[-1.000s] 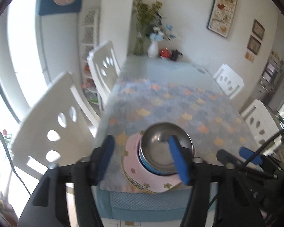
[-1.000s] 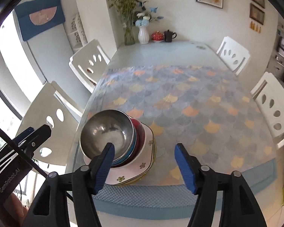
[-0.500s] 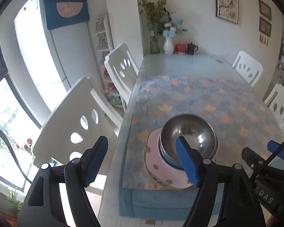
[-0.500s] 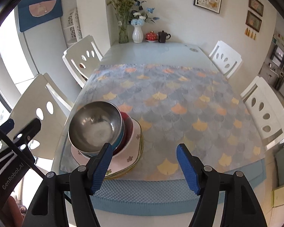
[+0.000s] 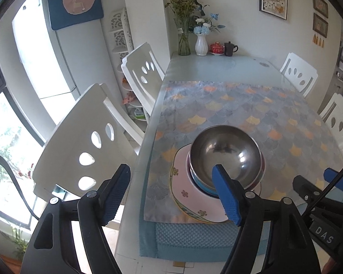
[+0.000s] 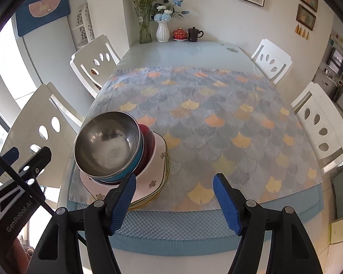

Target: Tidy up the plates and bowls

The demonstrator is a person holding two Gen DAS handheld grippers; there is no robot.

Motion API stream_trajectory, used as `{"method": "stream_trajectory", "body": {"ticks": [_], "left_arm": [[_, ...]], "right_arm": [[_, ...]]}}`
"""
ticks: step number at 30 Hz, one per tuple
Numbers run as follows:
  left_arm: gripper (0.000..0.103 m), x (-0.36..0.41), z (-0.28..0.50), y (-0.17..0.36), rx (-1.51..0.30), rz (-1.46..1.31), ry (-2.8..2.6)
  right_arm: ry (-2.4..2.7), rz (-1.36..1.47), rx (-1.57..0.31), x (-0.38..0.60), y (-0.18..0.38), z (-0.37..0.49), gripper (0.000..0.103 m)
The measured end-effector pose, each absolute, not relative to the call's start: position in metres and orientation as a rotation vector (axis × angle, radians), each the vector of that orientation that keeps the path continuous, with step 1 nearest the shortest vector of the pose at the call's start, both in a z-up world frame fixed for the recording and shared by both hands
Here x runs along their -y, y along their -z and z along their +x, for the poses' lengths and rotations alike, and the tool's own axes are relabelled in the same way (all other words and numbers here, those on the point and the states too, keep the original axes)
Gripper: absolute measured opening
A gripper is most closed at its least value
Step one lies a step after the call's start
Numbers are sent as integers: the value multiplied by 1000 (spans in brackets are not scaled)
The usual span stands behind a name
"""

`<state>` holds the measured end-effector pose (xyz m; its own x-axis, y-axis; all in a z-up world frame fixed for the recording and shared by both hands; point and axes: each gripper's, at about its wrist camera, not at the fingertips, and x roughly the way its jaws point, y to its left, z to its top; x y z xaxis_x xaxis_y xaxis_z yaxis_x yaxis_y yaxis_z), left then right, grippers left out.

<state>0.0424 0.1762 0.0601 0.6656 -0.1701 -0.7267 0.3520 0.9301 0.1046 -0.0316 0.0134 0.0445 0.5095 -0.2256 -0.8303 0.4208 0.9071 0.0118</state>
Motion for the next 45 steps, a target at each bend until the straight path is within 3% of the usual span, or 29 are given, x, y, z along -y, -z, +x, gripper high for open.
{"method": "stream_trajectory", "body": {"ticks": [45], "left_arm": [[72,-181,52,-53,-834,253,299]], "right_arm": [[355,235,-1001,-20,-35,-15,68]]}}
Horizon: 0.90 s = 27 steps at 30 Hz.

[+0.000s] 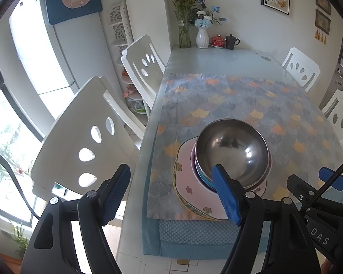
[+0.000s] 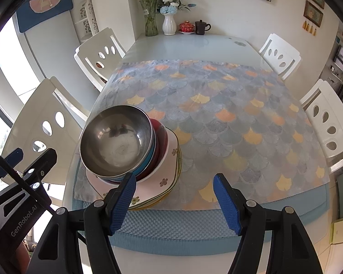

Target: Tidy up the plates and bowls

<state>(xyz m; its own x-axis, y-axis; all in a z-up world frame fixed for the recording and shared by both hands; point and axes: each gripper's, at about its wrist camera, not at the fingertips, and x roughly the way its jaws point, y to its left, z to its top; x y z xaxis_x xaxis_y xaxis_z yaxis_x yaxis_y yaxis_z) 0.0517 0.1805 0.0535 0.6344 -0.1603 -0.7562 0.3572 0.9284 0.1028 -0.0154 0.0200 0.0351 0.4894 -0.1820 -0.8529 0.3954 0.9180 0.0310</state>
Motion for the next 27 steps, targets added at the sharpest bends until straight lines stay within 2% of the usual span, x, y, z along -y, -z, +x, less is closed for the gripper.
{"method": "stream_trajectory", "body": {"ticks": [27], "left_arm": [[73,-175,37,-52,-842,279,323]], "right_arm": [[360,256,-996,-20,-34,-28,68]]}}
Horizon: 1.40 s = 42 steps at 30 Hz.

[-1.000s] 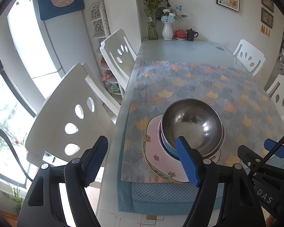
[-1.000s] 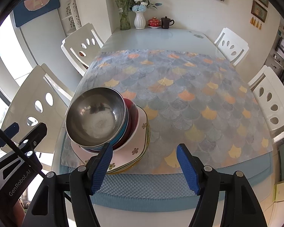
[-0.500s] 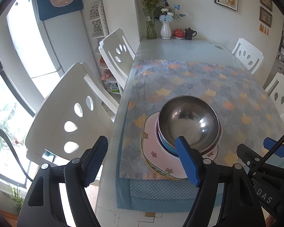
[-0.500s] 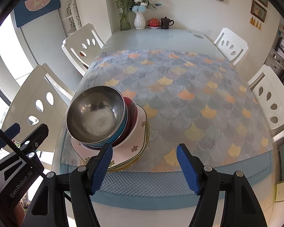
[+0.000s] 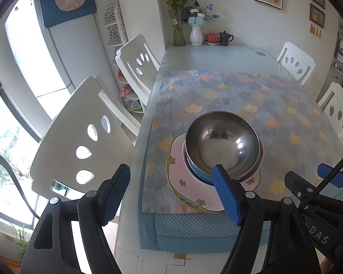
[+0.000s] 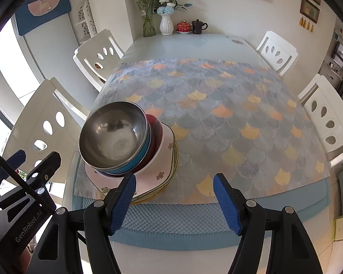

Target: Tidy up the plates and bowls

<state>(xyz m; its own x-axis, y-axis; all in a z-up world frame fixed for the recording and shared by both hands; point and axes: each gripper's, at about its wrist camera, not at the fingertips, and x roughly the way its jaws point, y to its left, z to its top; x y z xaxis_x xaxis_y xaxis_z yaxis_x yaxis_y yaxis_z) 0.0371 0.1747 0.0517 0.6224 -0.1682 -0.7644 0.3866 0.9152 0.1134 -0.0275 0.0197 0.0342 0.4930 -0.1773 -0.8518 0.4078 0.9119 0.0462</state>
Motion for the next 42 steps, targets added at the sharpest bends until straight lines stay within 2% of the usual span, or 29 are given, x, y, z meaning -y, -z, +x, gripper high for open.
{"method": "stream_trajectory", "body": {"ticks": [42], "left_arm": [[73,-176,41,-48,-850,280,319]], "right_arm": [[352,254,-1000,-24,-35,-26,68]]}}
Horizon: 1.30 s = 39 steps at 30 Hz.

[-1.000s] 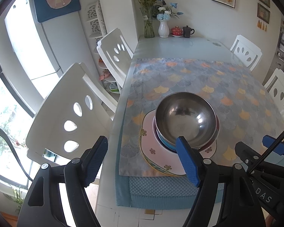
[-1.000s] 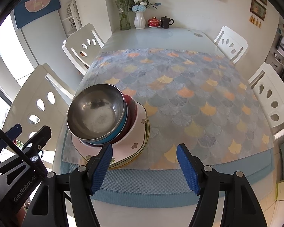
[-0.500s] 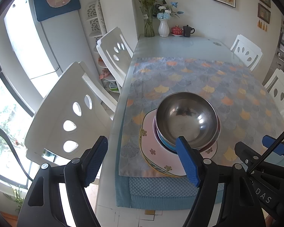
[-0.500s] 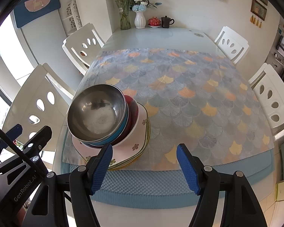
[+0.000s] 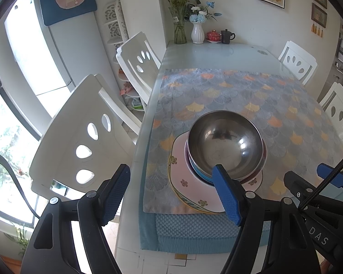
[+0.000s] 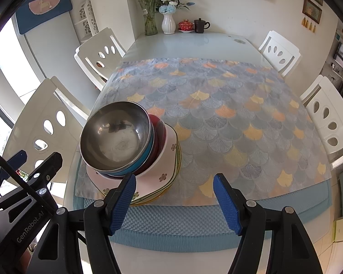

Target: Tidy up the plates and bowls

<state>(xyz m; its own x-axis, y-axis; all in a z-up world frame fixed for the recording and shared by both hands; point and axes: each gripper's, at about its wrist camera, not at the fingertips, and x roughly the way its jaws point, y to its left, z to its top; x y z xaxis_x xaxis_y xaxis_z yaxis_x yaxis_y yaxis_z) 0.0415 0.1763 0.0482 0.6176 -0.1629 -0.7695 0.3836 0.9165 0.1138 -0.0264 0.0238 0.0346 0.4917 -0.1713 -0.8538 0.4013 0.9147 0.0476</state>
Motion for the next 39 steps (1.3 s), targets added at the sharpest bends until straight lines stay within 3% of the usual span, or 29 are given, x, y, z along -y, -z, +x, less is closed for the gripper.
{"method": "stream_trajectory", "body": {"ticks": [39], "left_arm": [[73,-175,42,-47,-853,288,322]], "right_arm": [[348,253,-999,-22,-34,-26,68]]}}
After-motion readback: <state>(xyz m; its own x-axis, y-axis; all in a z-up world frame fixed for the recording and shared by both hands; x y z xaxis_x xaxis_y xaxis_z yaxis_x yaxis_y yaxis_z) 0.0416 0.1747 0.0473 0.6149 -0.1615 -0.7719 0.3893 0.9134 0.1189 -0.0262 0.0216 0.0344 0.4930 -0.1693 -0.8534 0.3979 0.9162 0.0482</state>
